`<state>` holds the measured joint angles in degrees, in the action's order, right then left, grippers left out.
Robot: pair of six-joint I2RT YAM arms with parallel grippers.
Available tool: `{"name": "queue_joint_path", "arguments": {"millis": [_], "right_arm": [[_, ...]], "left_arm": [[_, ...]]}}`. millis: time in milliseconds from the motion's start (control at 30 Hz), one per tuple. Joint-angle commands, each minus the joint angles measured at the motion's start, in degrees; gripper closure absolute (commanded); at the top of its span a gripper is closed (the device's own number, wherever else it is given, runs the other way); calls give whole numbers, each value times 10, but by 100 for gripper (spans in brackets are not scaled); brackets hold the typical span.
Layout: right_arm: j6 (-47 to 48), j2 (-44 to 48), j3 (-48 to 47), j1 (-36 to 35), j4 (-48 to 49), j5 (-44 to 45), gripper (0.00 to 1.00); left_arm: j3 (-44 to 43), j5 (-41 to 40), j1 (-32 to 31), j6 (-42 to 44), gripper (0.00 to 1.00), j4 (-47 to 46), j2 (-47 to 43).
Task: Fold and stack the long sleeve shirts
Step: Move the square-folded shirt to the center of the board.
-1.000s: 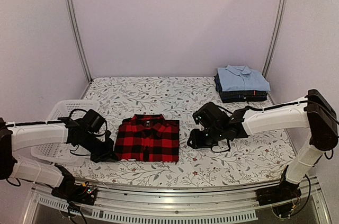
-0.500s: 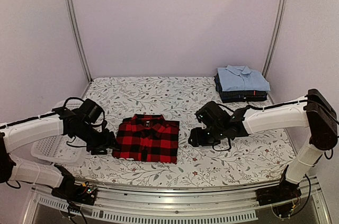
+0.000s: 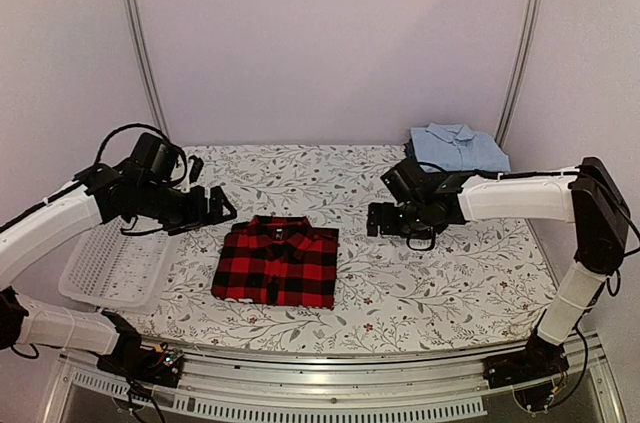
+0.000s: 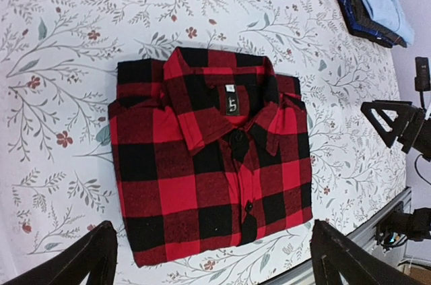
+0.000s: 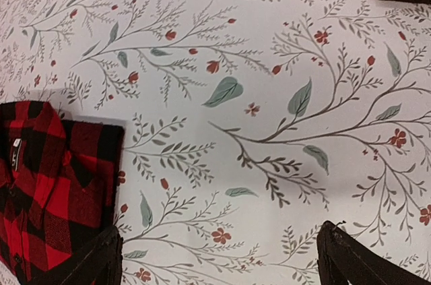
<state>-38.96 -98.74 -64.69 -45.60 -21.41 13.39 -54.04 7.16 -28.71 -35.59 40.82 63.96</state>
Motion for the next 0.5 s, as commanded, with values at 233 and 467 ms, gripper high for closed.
{"name": "queue_joint_path", "arguments": {"millis": [233, 467], "right_arm": [[57, -119, -120, 109, -13, 148, 6], [140, -205, -226, 163, -8, 150, 20]], "left_arm": [[-54, 78, 0, 77, 0, -112, 100], [-52, 90, 0, 86, 0, -133, 115]]}}
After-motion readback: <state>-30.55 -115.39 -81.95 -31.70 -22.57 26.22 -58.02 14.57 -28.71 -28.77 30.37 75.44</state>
